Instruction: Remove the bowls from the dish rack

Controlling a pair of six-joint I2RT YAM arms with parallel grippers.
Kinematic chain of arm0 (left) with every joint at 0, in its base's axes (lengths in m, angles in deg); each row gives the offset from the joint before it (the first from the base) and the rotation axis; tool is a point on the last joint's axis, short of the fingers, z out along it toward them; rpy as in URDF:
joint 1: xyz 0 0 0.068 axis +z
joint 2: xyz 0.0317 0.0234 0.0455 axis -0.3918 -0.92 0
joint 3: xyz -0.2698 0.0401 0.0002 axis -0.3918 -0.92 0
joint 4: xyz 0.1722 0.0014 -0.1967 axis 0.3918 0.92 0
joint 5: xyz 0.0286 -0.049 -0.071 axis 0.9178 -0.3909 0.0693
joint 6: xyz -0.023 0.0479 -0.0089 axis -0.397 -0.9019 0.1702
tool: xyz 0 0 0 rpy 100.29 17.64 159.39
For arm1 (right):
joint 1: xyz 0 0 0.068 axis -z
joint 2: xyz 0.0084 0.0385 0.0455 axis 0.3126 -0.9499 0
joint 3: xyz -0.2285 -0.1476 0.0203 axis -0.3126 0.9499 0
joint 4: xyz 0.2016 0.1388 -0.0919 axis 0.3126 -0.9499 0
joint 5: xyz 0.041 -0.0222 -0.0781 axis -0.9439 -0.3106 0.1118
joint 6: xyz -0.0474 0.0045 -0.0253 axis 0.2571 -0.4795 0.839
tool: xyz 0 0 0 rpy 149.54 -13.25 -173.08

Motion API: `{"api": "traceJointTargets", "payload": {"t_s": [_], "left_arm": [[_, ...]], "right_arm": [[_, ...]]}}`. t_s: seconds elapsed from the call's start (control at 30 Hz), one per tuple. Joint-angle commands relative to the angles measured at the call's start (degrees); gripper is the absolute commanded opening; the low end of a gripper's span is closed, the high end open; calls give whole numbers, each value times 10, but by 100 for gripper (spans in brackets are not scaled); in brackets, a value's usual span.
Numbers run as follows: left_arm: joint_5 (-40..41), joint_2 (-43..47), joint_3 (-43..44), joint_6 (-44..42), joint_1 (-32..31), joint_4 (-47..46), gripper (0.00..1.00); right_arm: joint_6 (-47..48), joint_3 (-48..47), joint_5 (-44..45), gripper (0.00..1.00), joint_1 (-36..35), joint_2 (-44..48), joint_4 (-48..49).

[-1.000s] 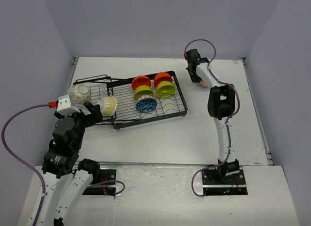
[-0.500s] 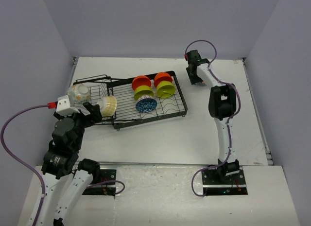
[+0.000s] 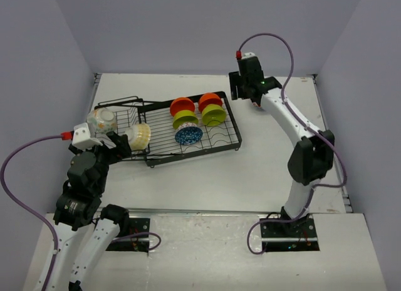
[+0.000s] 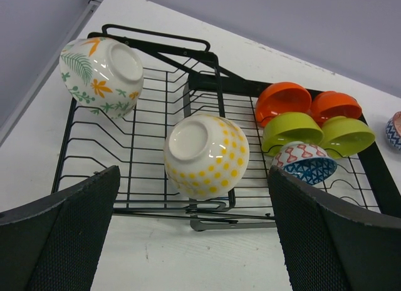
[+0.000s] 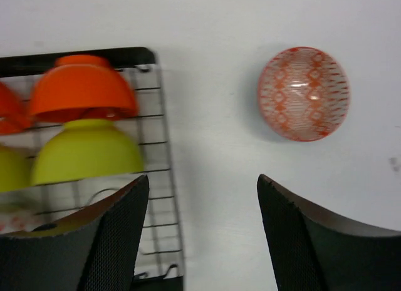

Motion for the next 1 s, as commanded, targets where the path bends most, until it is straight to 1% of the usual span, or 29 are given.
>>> {"api": "traceJointTargets", "payload": {"t_s": [0.0, 0.03, 0.07, 0.1, 0.13, 0.17, 0.2, 0.23, 0.27, 0.33, 0.37, 0.43, 0.47, 0.5, 0.63, 0.7, 0.73, 0.97], "left_arm": [[16, -1, 2, -1, -2, -13, 100], [16, -1, 1, -1, -2, -13, 100], [19, -1, 2, -1, -2, -13, 100], [20, -1, 1, 0, -2, -13, 100], [22, -4, 1, 1, -2, -13, 100], [23, -6, 1, 2, -2, -12, 100], [24, -7, 2, 2, -2, -12, 100], [25, -9, 2, 3, -2, -11, 100], [27, -10, 2, 3, -2, -10, 100], [29, -11, 2, 5, -2, -8, 100], [31, -11, 2, 6, -2, -7, 100], [34, -7, 2, 7, -2, -7, 100], [34, -6, 2, 7, -2, -7, 100], [35, -4, 2, 7, -2, -6, 100], [34, -4, 2, 7, -2, -8, 100], [33, -4, 2, 6, -2, -8, 100], [32, -3, 2, 6, -2, -8, 100], [29, 5, 1, 5, -2, -10, 100]], "right_arm": [[-134, 124, -69, 71, -51, 132, 119], [-178, 163, -81, 72, -58, 158, 185], [-273, 247, -112, 73, -66, 184, 220], [-320, 294, -135, 73, -68, 209, 266], [-373, 344, -159, 74, -70, 251, 368], [-473, 435, -175, 75, -76, 267, 425], [-517, 473, -203, 75, -80, 276, 481], [-559, 505, -211, 75, -84, 282, 565], [-623, 548, -212, 75, -99, 279, 599], [-666, 569, -197, 75, -117, 269, 652], [-694, 574, -187, 76, -139, 259, 657], [-735, 588, -149, 76, -160, 251, 664], [-779, 597, -134, 76, -182, 244, 672], [-797, 604, -119, 76, -193, 240, 686], [-900, 610, -38, 75, -254, 217, 677], [-924, 606, -22, 74, -270, 197, 684], [-942, 598, 1, 74, -285, 191, 685], [-1024, 545, 85, 69, -320, 145, 607]]}}
